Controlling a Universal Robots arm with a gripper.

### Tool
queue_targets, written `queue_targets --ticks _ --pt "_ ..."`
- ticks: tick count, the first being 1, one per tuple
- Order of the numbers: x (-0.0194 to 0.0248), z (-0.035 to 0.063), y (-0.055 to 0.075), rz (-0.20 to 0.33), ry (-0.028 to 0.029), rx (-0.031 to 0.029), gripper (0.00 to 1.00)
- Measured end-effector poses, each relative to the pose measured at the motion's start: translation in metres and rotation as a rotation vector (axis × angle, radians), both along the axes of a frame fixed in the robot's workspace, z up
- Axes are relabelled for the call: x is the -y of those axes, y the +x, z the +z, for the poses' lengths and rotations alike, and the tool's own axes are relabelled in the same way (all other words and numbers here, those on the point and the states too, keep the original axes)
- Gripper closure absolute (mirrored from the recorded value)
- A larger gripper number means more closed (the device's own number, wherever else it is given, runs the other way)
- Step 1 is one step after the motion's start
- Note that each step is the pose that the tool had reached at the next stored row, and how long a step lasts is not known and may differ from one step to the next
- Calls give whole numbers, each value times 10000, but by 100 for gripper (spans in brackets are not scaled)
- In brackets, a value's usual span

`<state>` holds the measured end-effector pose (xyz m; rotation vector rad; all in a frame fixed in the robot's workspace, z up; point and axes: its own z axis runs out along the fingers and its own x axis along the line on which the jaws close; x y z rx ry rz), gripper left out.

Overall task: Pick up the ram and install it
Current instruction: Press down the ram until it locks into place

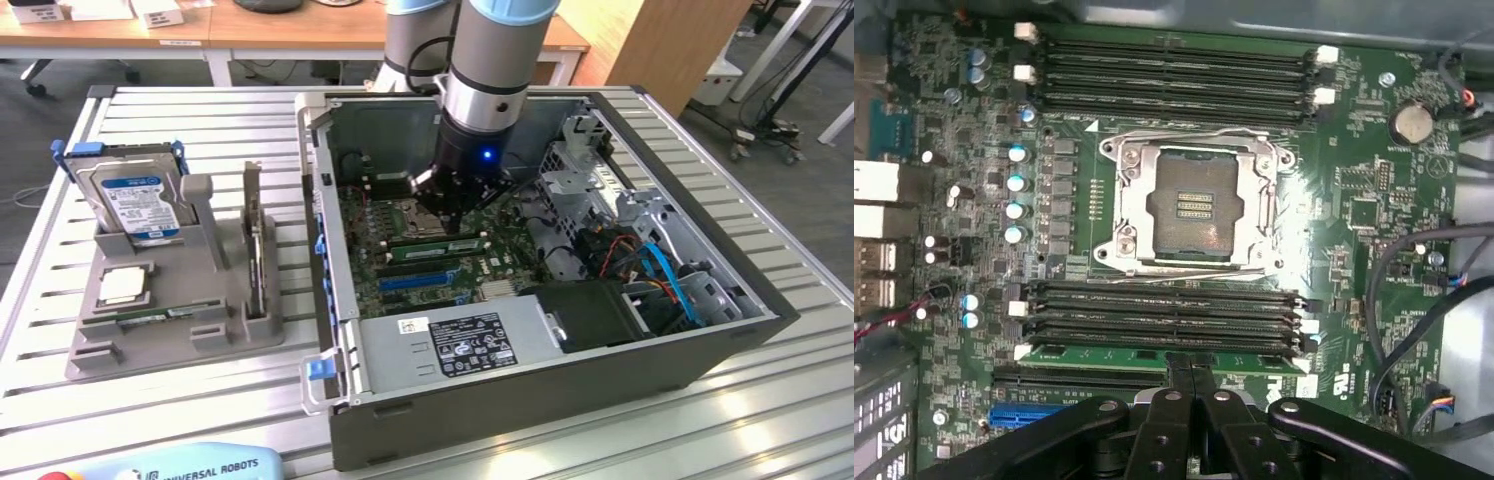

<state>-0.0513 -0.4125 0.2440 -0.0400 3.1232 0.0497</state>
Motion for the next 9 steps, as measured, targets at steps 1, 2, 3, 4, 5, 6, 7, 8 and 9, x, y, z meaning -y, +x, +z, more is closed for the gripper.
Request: queue_targets --ticks 1,2,3,4,5,6,7,8,9 --pt "0 0 0 -114 -1 0 90" --pt "0 0 0 -216 0 -1 90" --pt "0 0 0 -332 0 0 90" --pt "0 0 0 -340 0 -1 90" --pt "0 0 0 -340 0 0 90" --pt "0 0 0 -341 0 0 90" --pt "0 0 0 -341 0 0 90" --pt "0 0 0 -341 -1 0 90" --pt "0 0 0 -341 0 0 90"
